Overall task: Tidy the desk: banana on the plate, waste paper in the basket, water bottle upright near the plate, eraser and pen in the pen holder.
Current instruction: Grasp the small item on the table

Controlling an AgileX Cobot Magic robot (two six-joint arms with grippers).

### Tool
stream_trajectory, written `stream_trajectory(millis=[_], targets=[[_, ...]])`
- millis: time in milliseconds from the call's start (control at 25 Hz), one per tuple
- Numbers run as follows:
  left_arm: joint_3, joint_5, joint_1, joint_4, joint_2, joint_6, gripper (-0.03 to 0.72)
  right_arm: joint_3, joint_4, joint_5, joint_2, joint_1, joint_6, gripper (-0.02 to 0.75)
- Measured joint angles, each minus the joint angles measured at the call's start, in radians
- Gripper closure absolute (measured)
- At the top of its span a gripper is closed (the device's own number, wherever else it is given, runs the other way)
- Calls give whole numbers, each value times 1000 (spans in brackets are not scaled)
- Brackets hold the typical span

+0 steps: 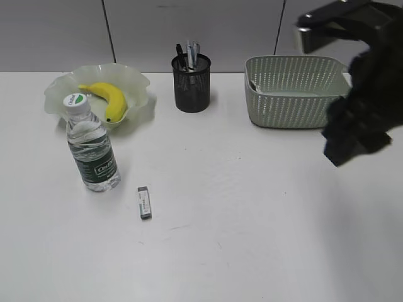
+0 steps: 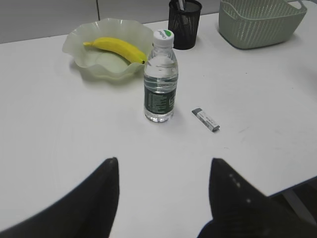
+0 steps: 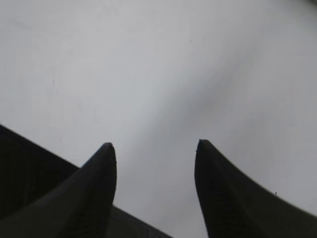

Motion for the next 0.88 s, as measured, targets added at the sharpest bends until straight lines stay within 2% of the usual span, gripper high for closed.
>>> stream_trajectory(millis=[480, 680, 880], targets=[[0, 0, 0, -1, 0, 0, 253, 522, 2, -18, -710, 0, 3, 324], [0, 0, 0, -2, 0, 0, 253, 645, 2, -74, -1042, 0, -1, 324], [-2, -6, 0, -12, 56, 0, 253, 665, 0, -82, -1288, 0, -15, 324]])
